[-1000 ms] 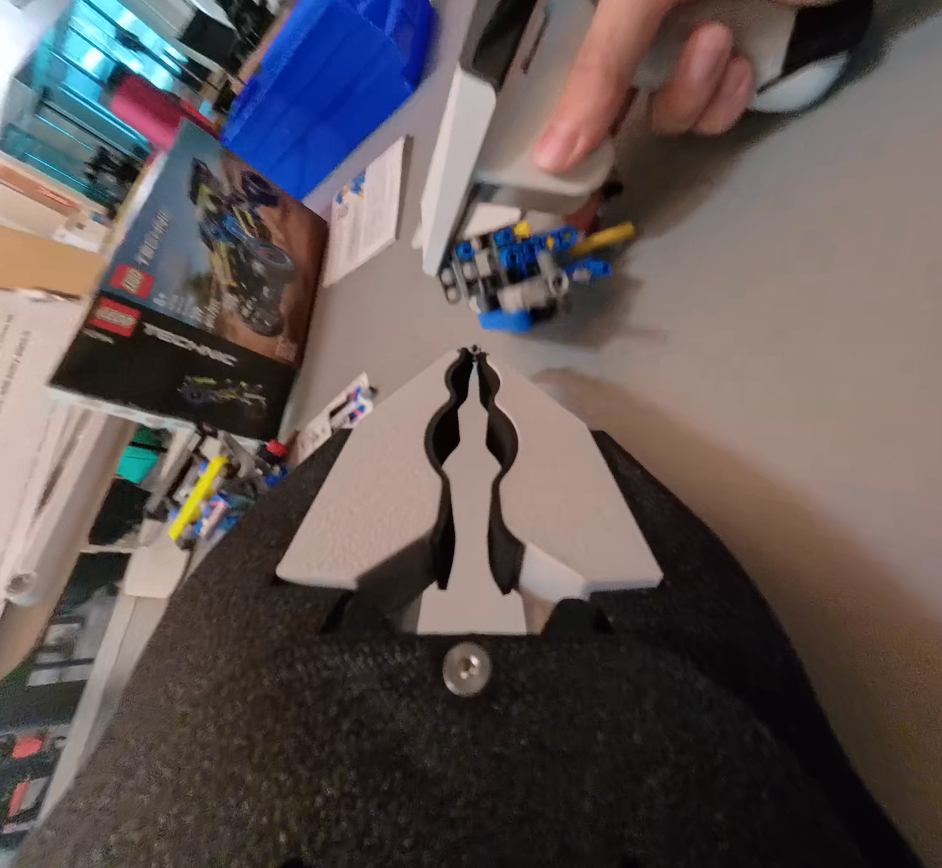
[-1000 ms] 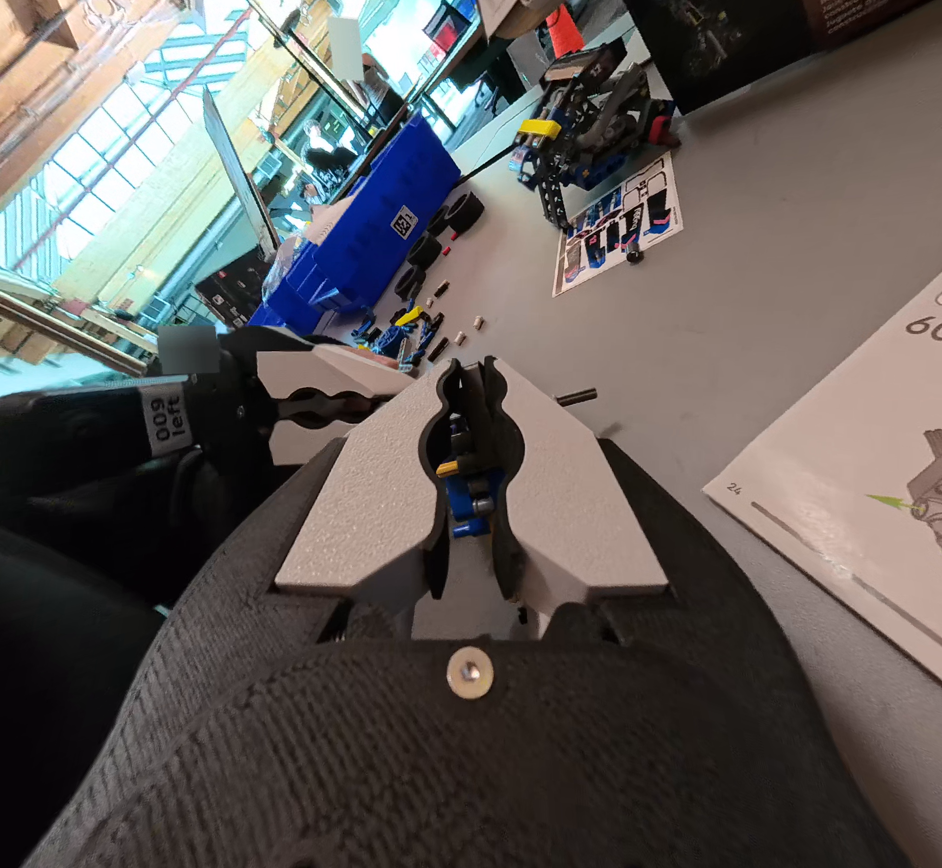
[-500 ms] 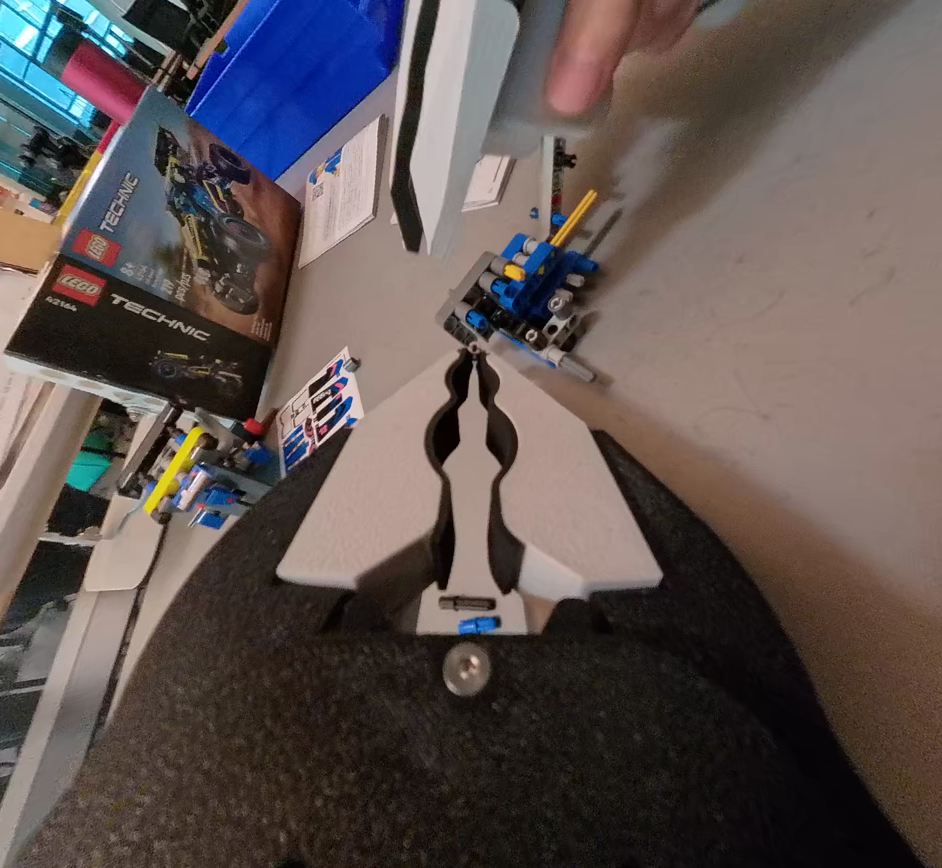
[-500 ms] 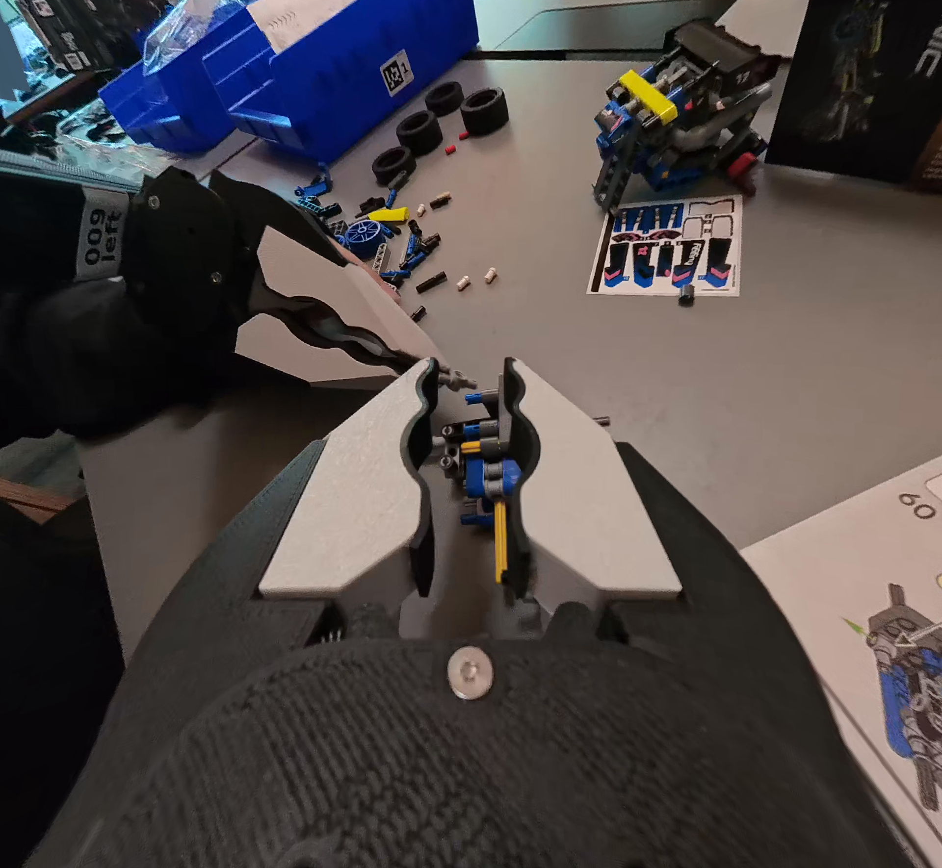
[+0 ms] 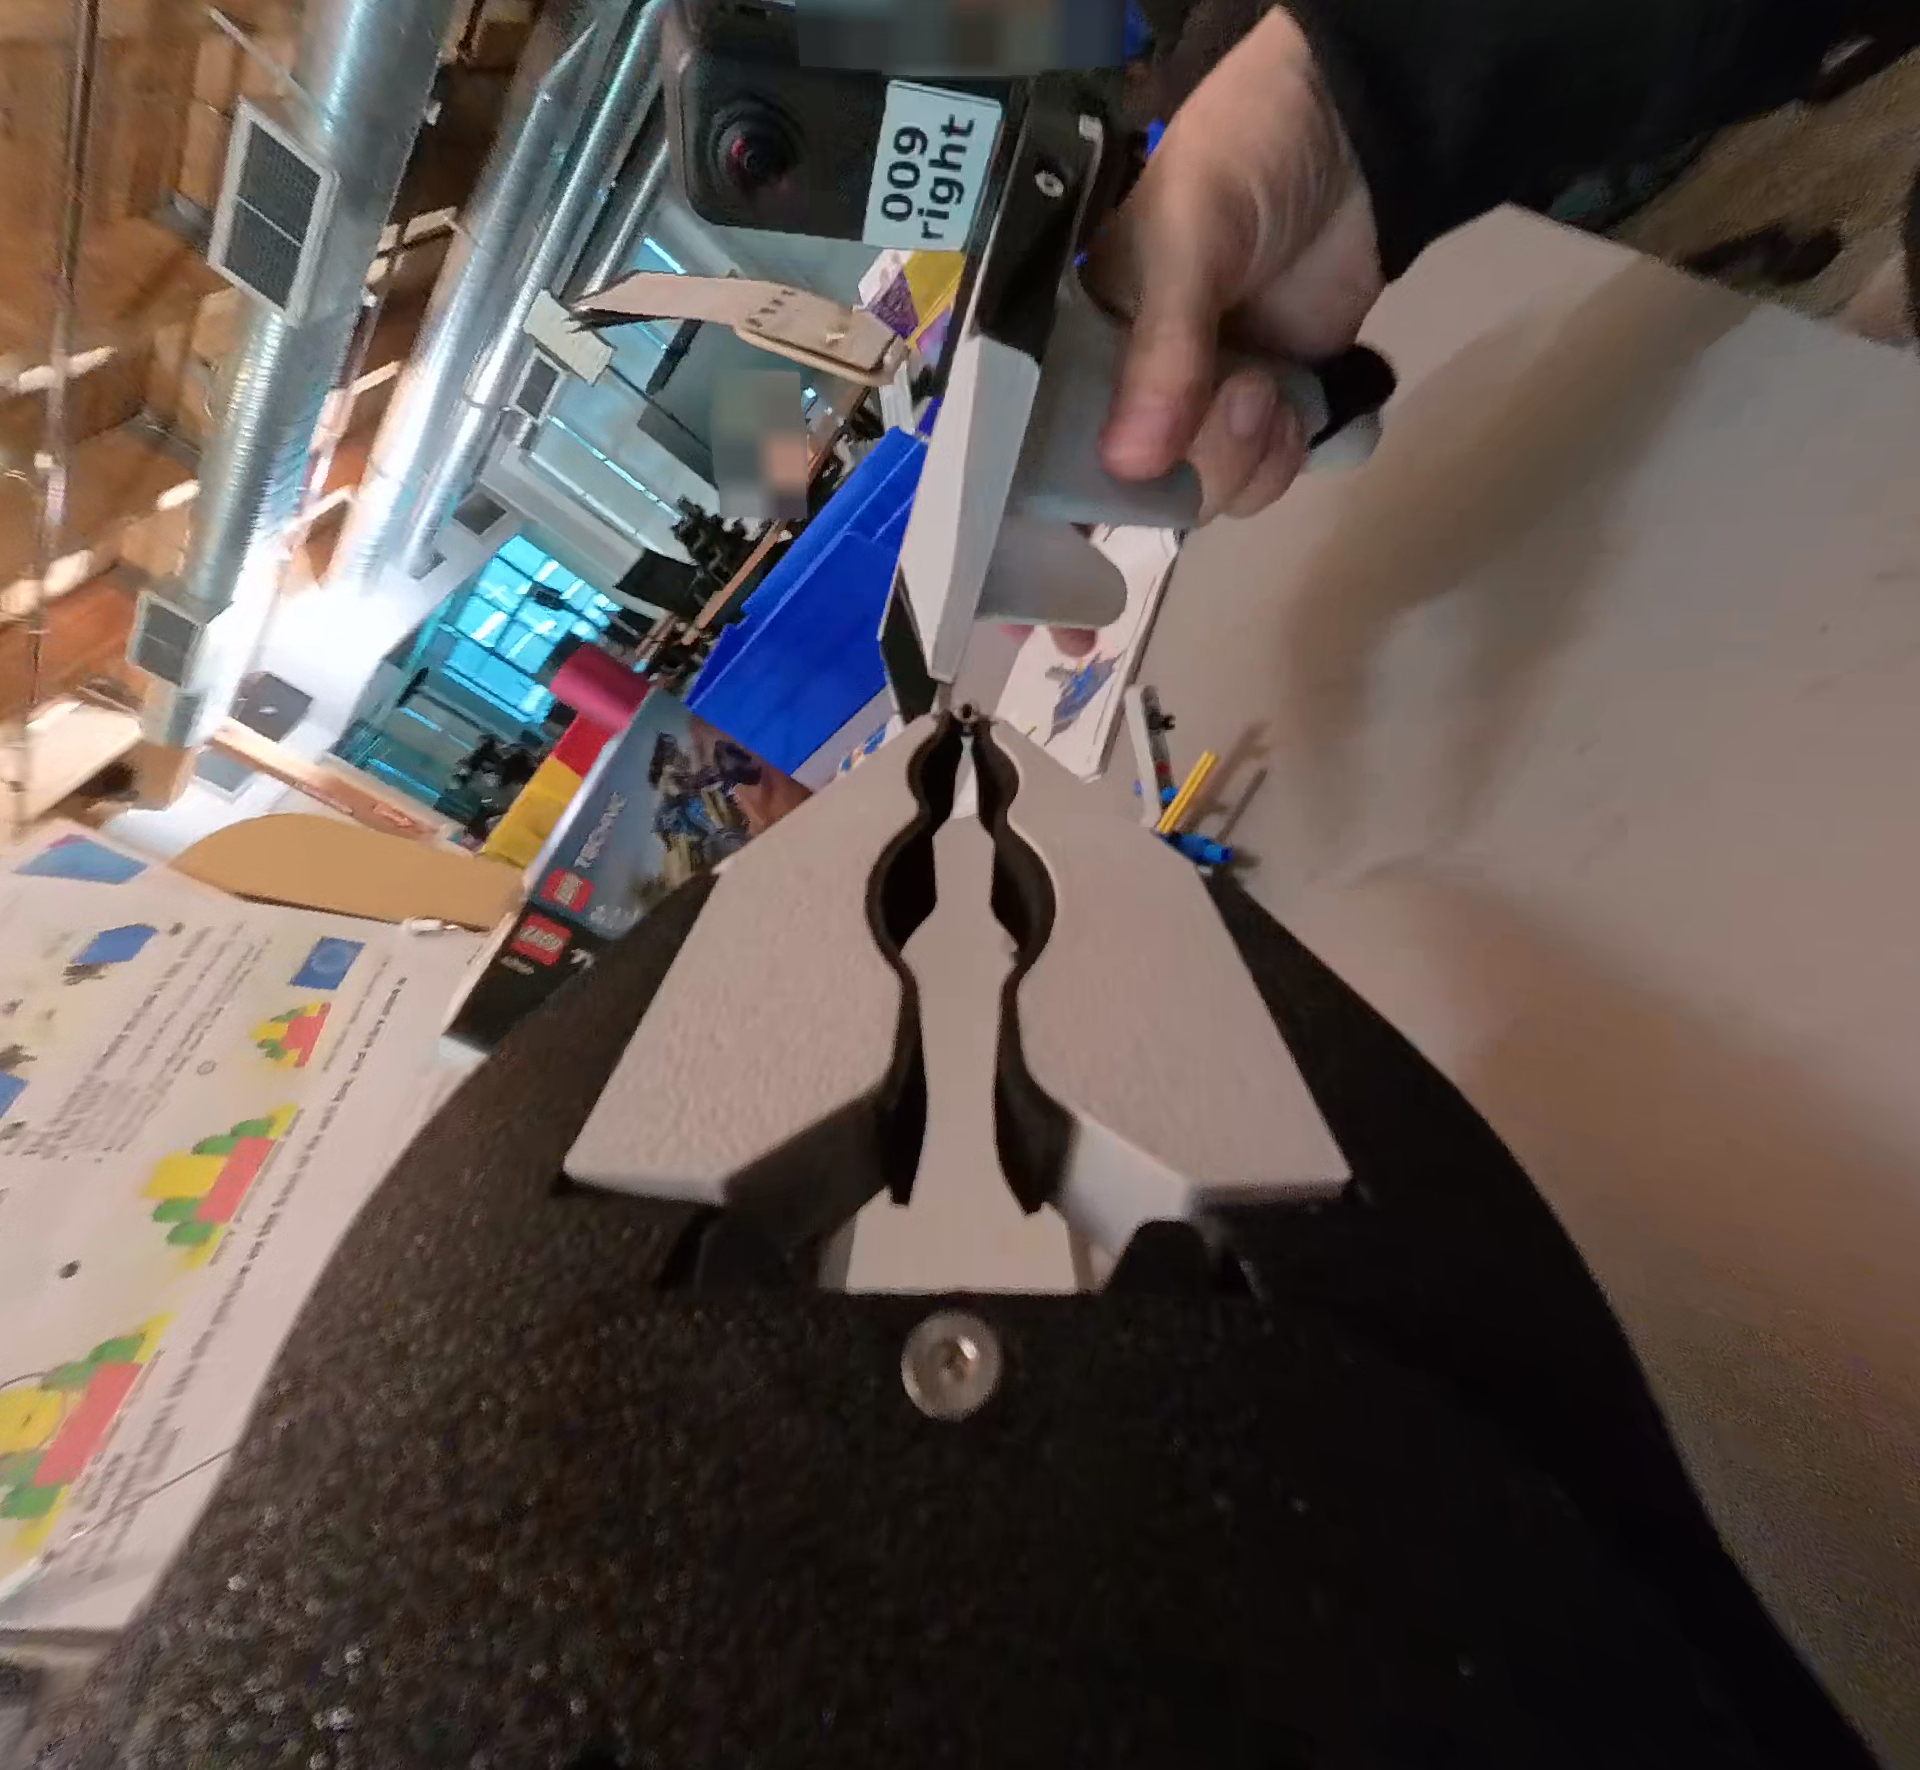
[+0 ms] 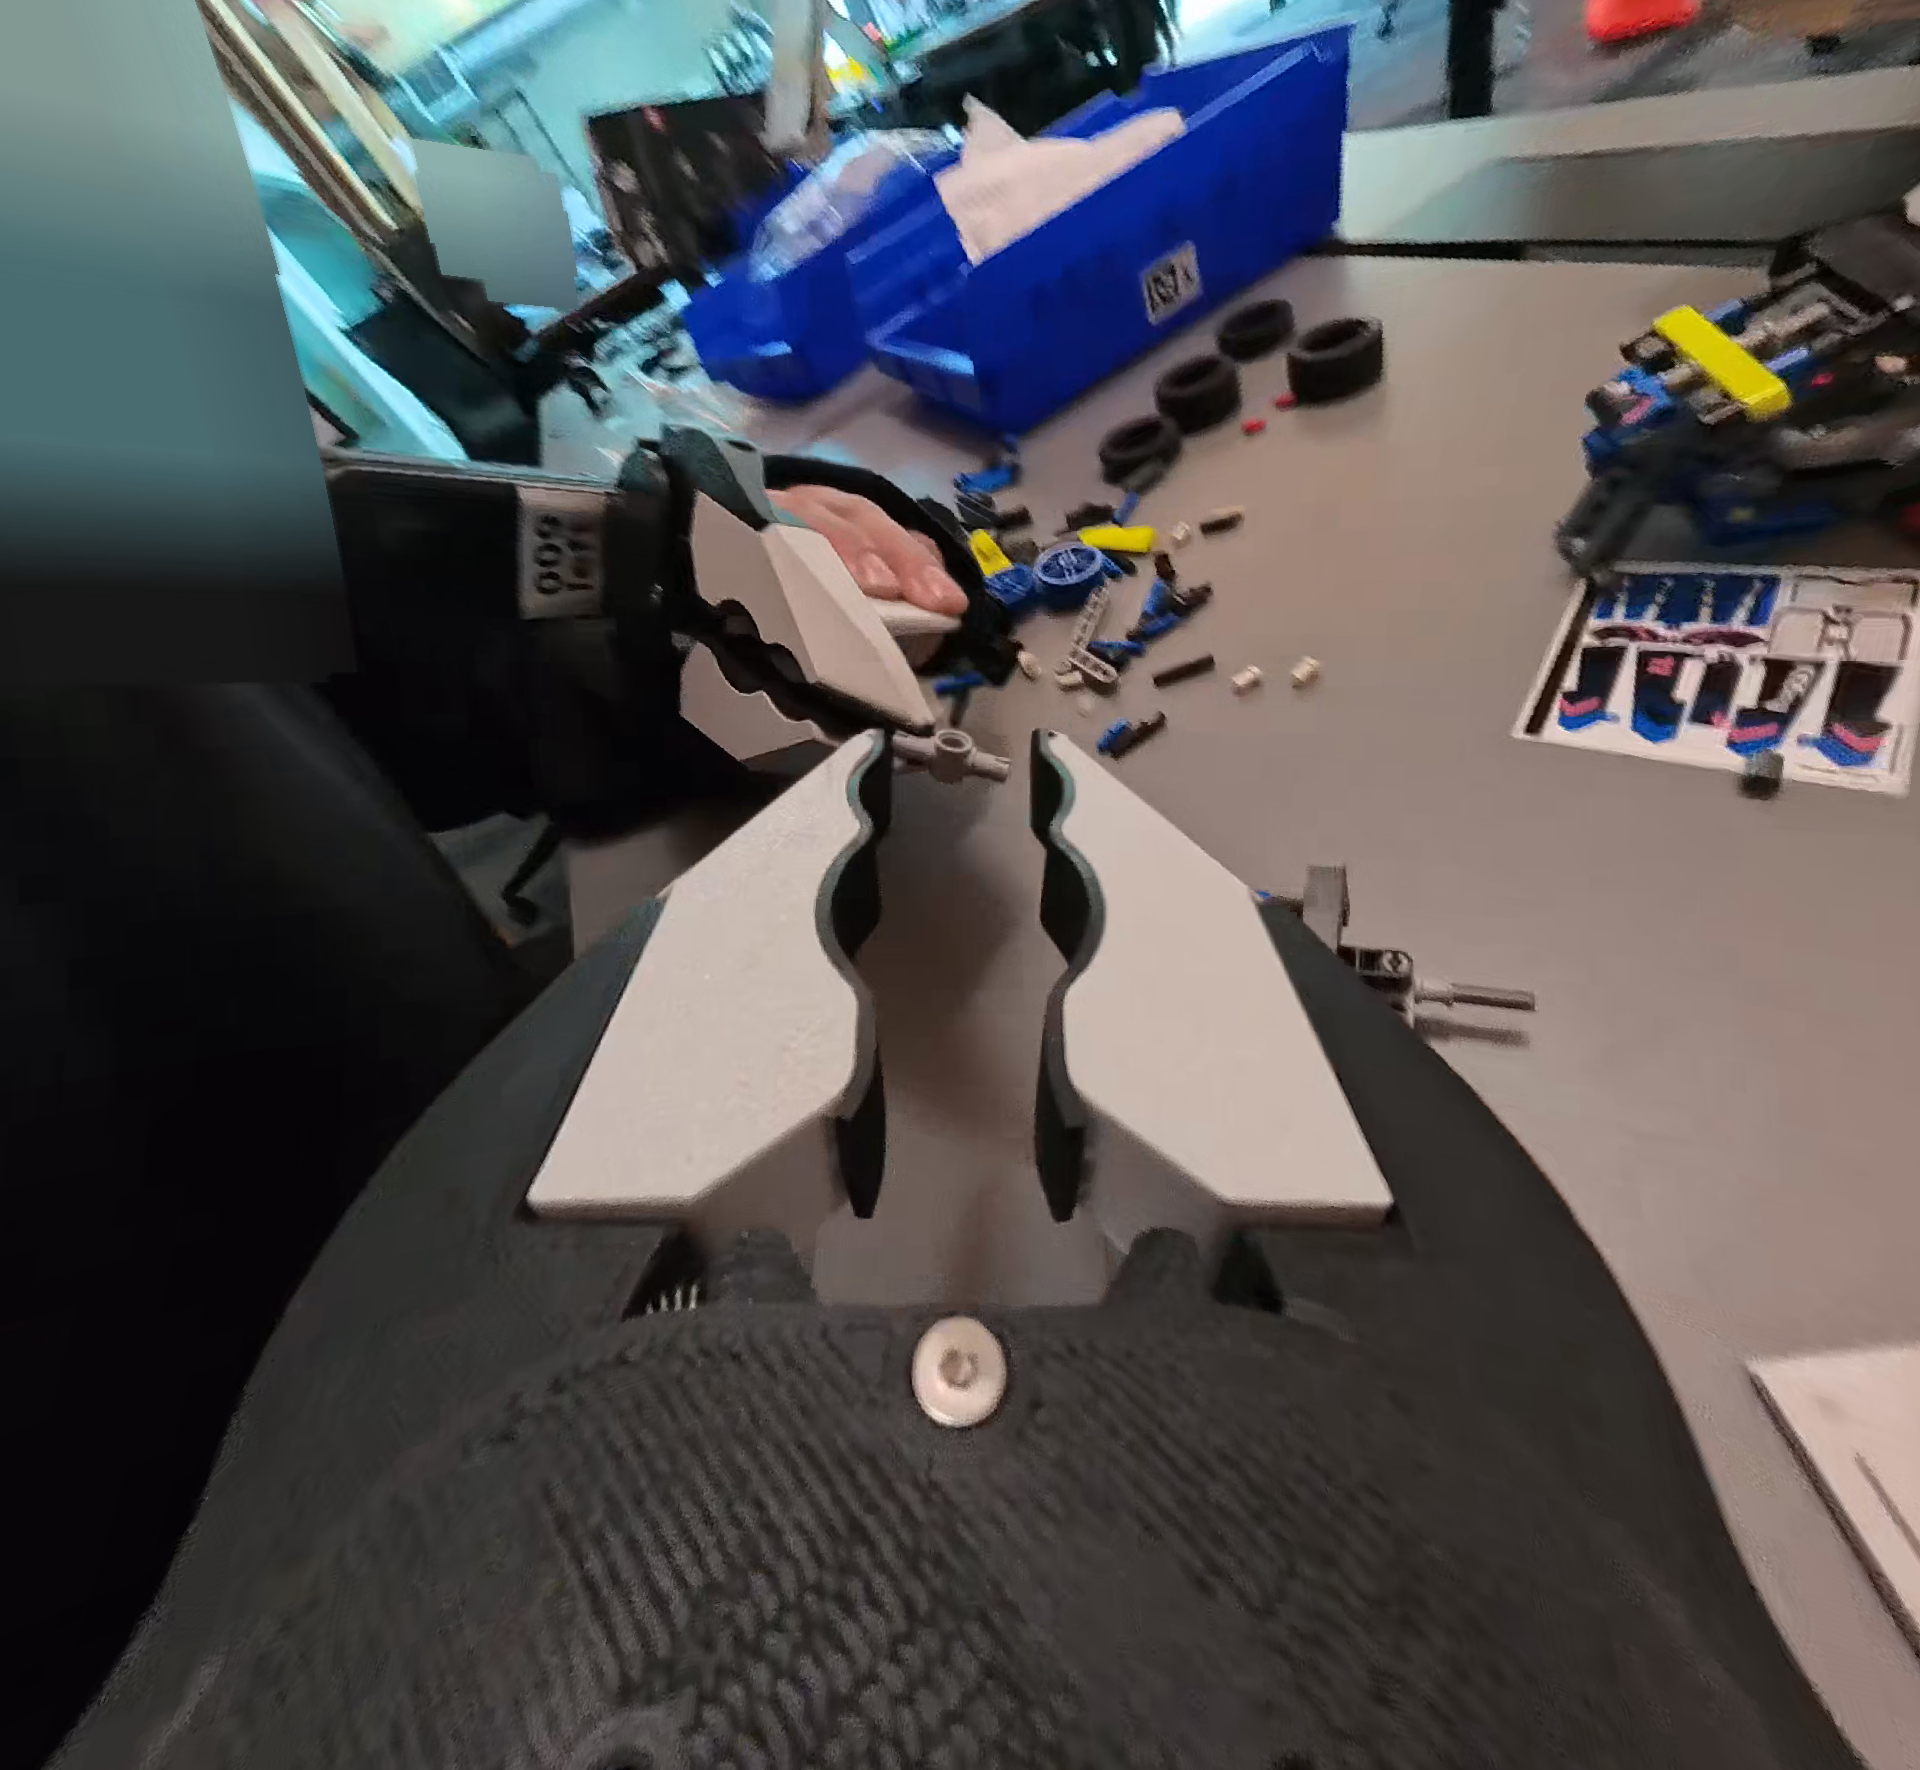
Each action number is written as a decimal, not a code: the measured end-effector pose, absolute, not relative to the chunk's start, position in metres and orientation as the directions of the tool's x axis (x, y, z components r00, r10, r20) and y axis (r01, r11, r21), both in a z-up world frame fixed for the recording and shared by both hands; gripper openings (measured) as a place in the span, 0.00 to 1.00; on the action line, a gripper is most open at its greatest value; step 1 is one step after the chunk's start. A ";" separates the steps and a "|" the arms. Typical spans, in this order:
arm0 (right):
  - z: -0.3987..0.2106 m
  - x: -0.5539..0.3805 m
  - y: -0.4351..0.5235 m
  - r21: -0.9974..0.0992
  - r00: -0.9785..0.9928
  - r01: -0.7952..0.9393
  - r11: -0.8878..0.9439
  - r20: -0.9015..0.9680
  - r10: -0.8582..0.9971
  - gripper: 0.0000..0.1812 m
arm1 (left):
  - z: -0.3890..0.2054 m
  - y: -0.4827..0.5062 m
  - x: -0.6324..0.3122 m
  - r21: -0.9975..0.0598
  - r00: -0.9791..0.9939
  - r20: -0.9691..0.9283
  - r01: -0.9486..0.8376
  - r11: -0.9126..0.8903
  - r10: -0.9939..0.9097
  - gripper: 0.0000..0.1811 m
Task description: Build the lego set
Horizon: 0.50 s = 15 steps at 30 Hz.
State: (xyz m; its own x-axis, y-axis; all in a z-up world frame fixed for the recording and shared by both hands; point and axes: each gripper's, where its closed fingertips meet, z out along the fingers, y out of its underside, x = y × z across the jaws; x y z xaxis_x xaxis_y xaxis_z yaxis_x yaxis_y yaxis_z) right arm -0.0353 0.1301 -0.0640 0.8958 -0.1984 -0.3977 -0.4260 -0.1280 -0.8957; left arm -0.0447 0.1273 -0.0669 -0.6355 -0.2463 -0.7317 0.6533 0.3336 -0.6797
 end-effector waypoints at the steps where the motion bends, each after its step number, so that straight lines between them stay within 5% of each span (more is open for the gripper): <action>1: -0.061 -0.035 0.129 -0.907 0.906 -0.405 -0.112 -0.381 -0.186 0.11 | -0.066 0.126 -0.046 -0.702 -0.661 -0.710 0.639 0.315 -0.242 0.00; 7: -0.074 -0.043 0.129 -0.938 0.979 -0.016 -0.345 0.056 -0.196 0.13 | -0.055 0.127 -0.050 -0.845 -0.806 -0.535 0.508 0.167 -0.255 0.00; 15: -0.080 -0.041 0.130 -0.875 0.949 0.146 -0.461 0.256 -0.184 0.02 | -0.067 0.124 -0.049 -0.858 -0.834 -0.511 0.477 0.193 -0.208 0.01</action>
